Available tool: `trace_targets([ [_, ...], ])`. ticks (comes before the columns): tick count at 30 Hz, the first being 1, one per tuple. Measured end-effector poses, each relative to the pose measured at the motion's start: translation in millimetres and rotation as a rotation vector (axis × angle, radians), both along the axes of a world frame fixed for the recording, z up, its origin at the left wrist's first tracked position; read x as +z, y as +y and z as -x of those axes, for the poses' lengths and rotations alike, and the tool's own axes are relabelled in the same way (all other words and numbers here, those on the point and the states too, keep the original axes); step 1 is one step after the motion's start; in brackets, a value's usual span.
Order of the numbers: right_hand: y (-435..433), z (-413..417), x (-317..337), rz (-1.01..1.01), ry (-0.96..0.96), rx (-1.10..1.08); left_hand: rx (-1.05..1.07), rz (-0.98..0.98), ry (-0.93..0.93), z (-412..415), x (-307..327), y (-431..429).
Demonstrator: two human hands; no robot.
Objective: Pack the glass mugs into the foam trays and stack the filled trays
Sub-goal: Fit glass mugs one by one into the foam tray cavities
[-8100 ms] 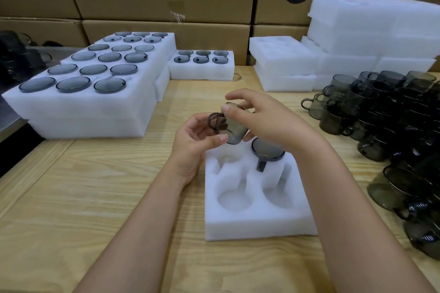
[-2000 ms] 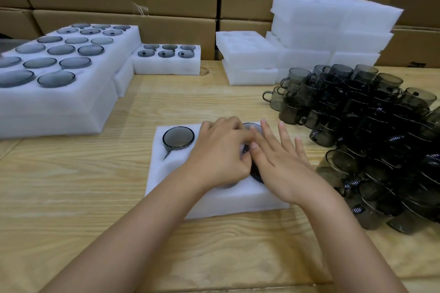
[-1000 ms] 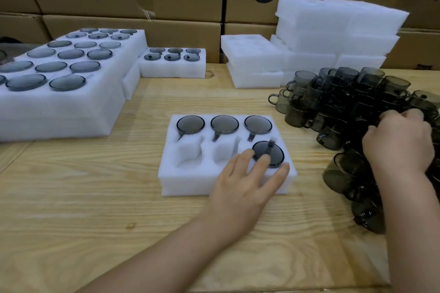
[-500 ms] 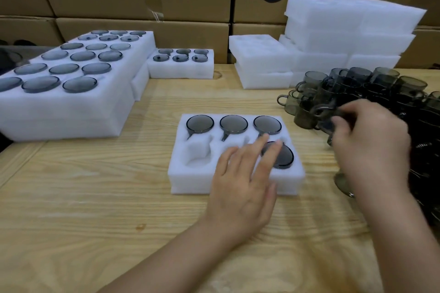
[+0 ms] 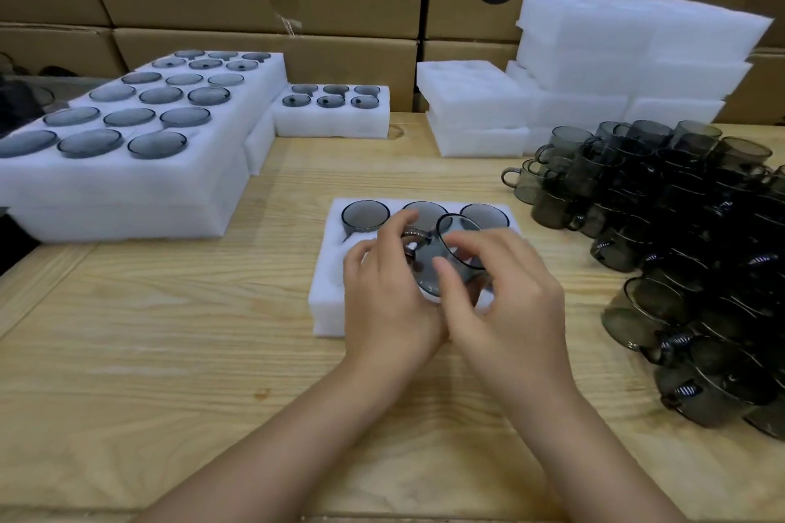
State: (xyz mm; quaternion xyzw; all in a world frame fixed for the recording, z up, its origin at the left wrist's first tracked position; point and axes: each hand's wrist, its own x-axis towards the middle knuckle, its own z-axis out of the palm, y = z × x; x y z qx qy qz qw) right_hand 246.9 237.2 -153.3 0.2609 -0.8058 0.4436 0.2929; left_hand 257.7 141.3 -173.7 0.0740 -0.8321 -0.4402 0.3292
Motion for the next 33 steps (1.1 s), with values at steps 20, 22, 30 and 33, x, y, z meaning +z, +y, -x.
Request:
trace_targets([
  [20, 14, 20, -6, 0.399, -0.511, 0.31, -0.365, -0.128, 0.036, 1, 7, -22],
  [22, 13, 20, -8, 0.348, -0.496, 0.231, -0.403, -0.049, -0.031, 2, 11, -28],
  [30, 11, 19, -11, 0.084, -0.403, 0.172, -0.443, 0.049, -0.159, 8, 21, -54],
  [33, 11, 18, -12, 0.063, -0.435, 0.207, -0.487, 0.003, -0.223, 8, 20, -61],
])
